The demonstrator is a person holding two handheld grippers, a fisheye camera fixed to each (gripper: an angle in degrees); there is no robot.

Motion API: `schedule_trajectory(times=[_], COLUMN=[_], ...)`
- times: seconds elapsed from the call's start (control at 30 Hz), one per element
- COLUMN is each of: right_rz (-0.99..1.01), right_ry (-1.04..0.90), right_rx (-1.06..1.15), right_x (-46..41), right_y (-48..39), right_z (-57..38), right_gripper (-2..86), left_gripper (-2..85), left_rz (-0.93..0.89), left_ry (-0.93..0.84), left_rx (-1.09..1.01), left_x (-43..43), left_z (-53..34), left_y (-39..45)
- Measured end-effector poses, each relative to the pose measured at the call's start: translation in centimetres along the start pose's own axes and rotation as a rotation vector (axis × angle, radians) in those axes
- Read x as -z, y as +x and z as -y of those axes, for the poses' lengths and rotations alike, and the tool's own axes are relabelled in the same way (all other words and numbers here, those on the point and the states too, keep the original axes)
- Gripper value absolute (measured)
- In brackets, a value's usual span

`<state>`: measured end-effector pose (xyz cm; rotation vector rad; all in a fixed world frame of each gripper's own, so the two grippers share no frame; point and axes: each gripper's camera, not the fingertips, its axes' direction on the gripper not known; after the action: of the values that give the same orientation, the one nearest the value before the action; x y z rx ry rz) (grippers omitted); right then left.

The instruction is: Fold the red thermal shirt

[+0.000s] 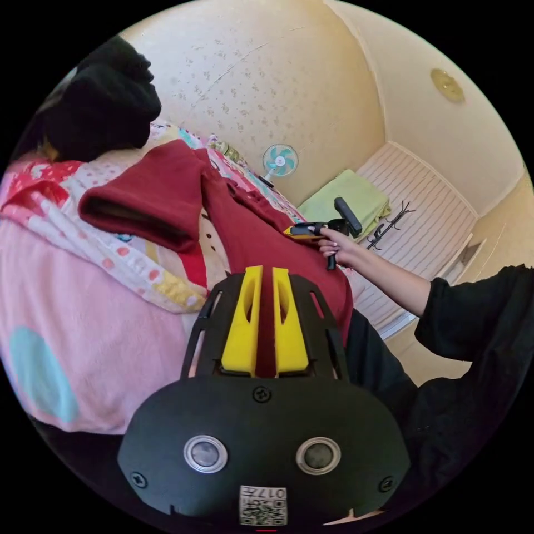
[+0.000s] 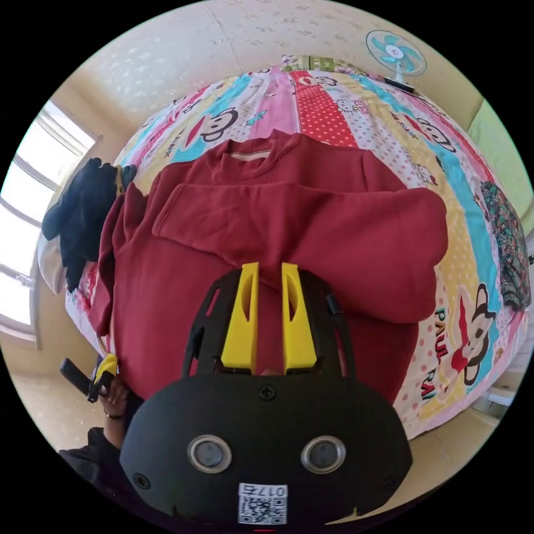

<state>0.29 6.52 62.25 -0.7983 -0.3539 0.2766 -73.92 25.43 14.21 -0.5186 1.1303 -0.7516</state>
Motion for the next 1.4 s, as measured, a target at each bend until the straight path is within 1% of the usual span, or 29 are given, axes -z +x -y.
schedule_trajectory(times=[0.03, 0.1, 0.13, 0.17, 0.23, 0.3, 0.37, 0.43, 0.47, 0.53, 0.57, 0.6, 0.63, 0.67, 0.7, 0.8, 0.83, 0.9, 0.93, 0.97, 1.0, 1.03, 1.1, 1.13, 1.17, 1.23, 1.3, 1.33, 1.4], right_rz=[0.025, 0.059, 0.104, 0.135, 0.311, 0.454, 0.598, 0.77, 0.804, 0.877, 0.88, 0.879, 0.886, 0.896, 0.919, 0.97, 0.99, 1.005, 1.015, 1.024, 1.056, 1.096, 1.147, 1.176, 1.187, 1.184, 1.15, 1.117, 1.044], right_ry=[0.004, 0.02, 0.122, 0.151, 0.168, 0.181, 0.208, 0.249, 0.261, 0.342, 0.371, 0.435, 0.489, 0.508, 0.516, 0.446, 0.425, 0.407, 0.403, 0.406, 0.421, 0.452, 0.513, 0.553, 0.572, 0.604, 0.601, 0.595, 0.588], right_rx=[0.03, 0.038, 0.031, 0.013, -0.074, -0.116, -0.137, -0.108, -0.09, -0.014, -0.001, 0.013, 0.014, 0.007, -0.022, -0.053, -0.028, 0.005, 0.02, 0.027, 0.041, 0.049, 0.038, 0.028, 0.024, 0.005, 0.004, 0.006, 0.003], right_x=[-0.2, -1.3, -1.2, -1.1, -1.1, -1.4, -1.8, -2.0, -2.0, -1.3, -1.1, -0.6, -0.2, -0.2, -0.4, -1.2, -1.4, -1.5, -1.6, -1.6, -1.7, -1.7, -1.8, -1.9, -1.9, -2.2, -2.5, -2.7, -2.9], right_y=[0.2, 1.3, 2.5, 3.3, 7.0, 9.7, 12.2, 14.6, 15.1, 16.4, 16.7, 17.3, 18.0, 18.5, 19.4, 21.0, 21.2, 21.5, 21.8, 22.0, 22.6, 23.2, 24.4, 25.2, 25.5, 26.2, 26.1, 25.8, 25.2], right_z=[-1.5, -4.2, -6.4, -7.2, -8.6, -9.5, -10.4, -11.9, -12.3, -14.2, -14.7, -15.8, -16.7, -17.0, -17.1, -16.2, -16.0, -15.9, -16.0, -16.2, -16.5, -16.9, -17.6, -18.0, -18.1, -18.2, -18.0, -17.8, -17.6], right_gripper=[4.9, 3.5, 2.8, 2.4, 1.4, 1.1, 0.9, 0.9, 0.9, 0.9, 0.9, 0.9, 0.9, 0.9, 0.8, 0.7, 0.7, 0.7, 0.8, 0.8, 0.8, 0.9, 1.0, 1.2, 1.3, 2.2, 3.3, 4.3, 5.9], left_gripper=[7.1, 11.1, 11.3, 11.7, 12.3, 12.9, 12.0, 8.1, 5.9, 5.2, 5.0, 4.9, 4.9, 5.0, 5.0, 5.1, 5.1, 5.1, 5.1, 3.1, 2.8, 3.6, 7.6, 7.9, 8.4, 8.5, 8.2, 8.2, 8.1], left_rz=[0.074, 0.339, 0.379, 0.415, 0.42, 0.511, 0.553, 0.573, 0.585, 0.521, 0.452, 0.331, 0.243, 0.033, -0.143, -0.344, -0.353, -0.348, -0.356, -0.415, -0.534, -0.595, -0.768, -0.795, -0.796, -0.672, -0.439, -0.38, -0.11], left_ry=[0.043, 0.246, 0.266, 0.239, 0.031, -0.346, -0.339, -0.412, -0.447, -0.445, -0.393, -0.314, -0.264, -0.138, 0.002, 0.189, 0.192, 0.131, 0.108, 0.081, 0.079, 0.066, -0.137, -0.192, -0.276, -0.32, -0.342, -0.355, -0.434], left_rx=[-0.022, -0.106, -0.129, -0.169, -0.208, -0.216, -0.287, -0.254, -0.229, -0.148, -0.024, 0.096, 0.139, 0.185, 0.208, 0.139, 0.106, -0.042, -0.061, -0.088, -0.137, -0.154, -0.111, -0.118, -0.134, -0.146, -0.182, -0.187, -0.212], left_x=[1.1, 5.3, 5.8, 5.9, 3.1, -3.7, -4.3, -4.5, -3.8, -1.3, 1.7, 5.0, 6.7, 9.9, 12.5, 13.8, 13.2, 7.9, 6.0, 1.8, -2.6, -5.0, -15.0, -17.2, -20.5, -23.0, -23.8, -23.8, -23.8], left_z=[0.2, 0.6, 0.9, 1.8, 3.7, 4.6, 4.6, 5.6, 6.6, 8.6, 10.1, 11.5, 12.2, 13.7, 15.3, 20.3, 21.5, 25.7, 26.5, 27.7, 28.5, 28.7, 28.7, 28.3, 26.8, 23.5, 18.0, 16.6, 9.9], left_y=[0.8, 3.3, 3.6, 4.0, 3.3, 1.4, 2.4, 2.6, 2.6, 2.2, 1.4, 0.8, 0.7, 1.0, 2.0, 7.8, 9.4, 16.1, 17.5, 20.0, 22.1, 23.0, 25.2, 25.8, 26.6, 26.6, 24.8, 24.1, 21.0])
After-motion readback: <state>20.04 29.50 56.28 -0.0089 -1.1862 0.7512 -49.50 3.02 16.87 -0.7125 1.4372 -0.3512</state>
